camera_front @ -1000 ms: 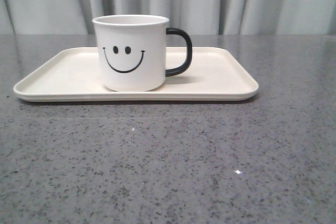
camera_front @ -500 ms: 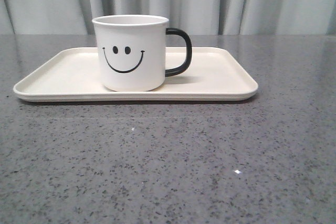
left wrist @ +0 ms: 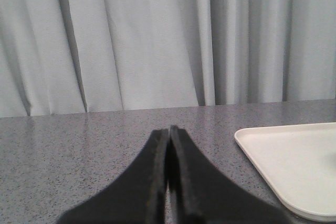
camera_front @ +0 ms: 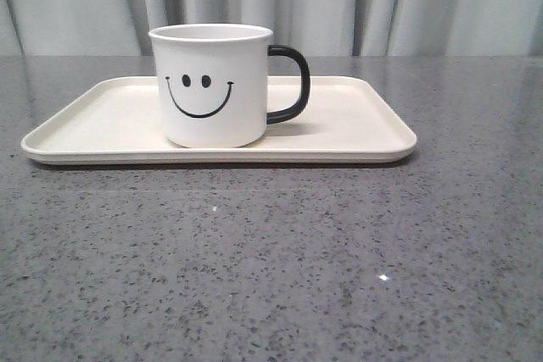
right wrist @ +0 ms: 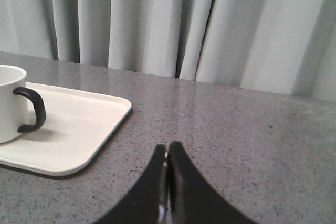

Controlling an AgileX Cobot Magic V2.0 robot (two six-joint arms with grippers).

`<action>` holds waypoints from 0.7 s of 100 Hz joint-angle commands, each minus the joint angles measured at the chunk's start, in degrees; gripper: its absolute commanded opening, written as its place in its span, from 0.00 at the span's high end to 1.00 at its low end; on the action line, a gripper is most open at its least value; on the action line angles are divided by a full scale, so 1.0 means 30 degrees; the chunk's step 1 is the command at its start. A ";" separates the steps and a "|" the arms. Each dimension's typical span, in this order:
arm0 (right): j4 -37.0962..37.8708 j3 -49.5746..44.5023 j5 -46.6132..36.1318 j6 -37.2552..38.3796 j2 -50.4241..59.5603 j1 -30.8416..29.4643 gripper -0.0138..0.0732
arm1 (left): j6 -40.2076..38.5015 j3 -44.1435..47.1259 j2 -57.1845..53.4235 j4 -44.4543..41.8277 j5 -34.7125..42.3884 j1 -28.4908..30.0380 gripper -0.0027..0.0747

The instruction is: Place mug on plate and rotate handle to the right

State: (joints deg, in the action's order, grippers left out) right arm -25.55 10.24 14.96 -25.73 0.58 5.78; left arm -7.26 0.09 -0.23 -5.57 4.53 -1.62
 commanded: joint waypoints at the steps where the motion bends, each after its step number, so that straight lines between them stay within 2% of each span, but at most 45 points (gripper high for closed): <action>1: -0.0301 0.0035 -0.1917 -0.0144 0.0405 0.0022 0.97 | -0.0113 0.0148 -0.0555 0.0242 0.1486 0.0017 0.99; 37: -0.0393 -0.1070 -0.2202 -0.0144 0.0388 0.0000 0.97 | -0.0113 0.0148 -0.0555 0.0242 0.1457 0.0017 0.99; 70: -0.1287 -0.3969 -0.5189 -0.0144 0.0388 0.0000 0.97 | -0.0113 0.0148 -0.0555 0.0242 0.1457 0.0017 0.99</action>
State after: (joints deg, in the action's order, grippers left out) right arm -27.73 -1.16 5.90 -25.73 0.66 5.78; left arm -7.26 0.09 -0.23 -5.57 4.53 -1.62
